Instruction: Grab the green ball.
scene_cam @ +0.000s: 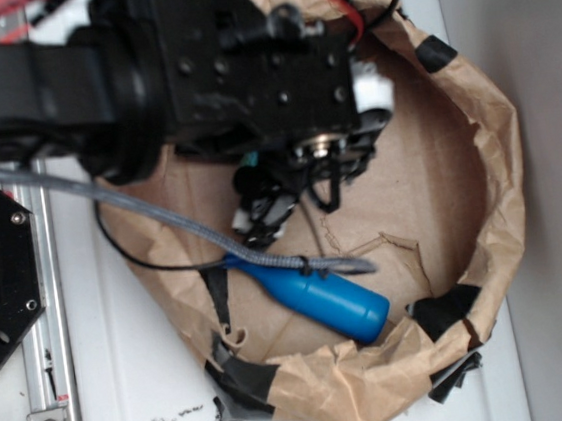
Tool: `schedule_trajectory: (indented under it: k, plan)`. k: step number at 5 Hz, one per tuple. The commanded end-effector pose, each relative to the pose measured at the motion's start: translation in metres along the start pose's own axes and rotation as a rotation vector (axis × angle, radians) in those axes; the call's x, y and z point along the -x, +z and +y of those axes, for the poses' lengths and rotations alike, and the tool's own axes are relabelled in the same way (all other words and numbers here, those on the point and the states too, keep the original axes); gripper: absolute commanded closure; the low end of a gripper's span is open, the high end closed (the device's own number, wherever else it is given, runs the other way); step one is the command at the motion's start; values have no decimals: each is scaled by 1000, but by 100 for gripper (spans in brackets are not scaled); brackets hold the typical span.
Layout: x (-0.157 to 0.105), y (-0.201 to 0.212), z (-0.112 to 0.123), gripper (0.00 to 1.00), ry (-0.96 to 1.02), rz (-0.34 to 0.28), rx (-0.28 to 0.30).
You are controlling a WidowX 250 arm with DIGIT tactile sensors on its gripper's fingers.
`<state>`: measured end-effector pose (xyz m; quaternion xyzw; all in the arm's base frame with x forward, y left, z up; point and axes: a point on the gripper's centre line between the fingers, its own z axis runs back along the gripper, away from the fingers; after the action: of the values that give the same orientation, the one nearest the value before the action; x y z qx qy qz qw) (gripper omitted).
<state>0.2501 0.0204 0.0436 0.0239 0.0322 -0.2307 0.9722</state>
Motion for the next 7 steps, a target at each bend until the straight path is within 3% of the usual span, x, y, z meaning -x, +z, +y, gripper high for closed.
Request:
schedule_trajectory:
  k: [1, 2, 4, 6, 7]
  plan:
    - [23, -26, -43, 100, -95, 1, -12]
    - [24, -24, -39, 100, -46, -2, -64]
    - [12, 63, -13, 100, 153, -144, -84]
    - [15, 123, -9, 100, 251, -193, -59]
    - [16, 122, -9, 65, 184, -184, -100]
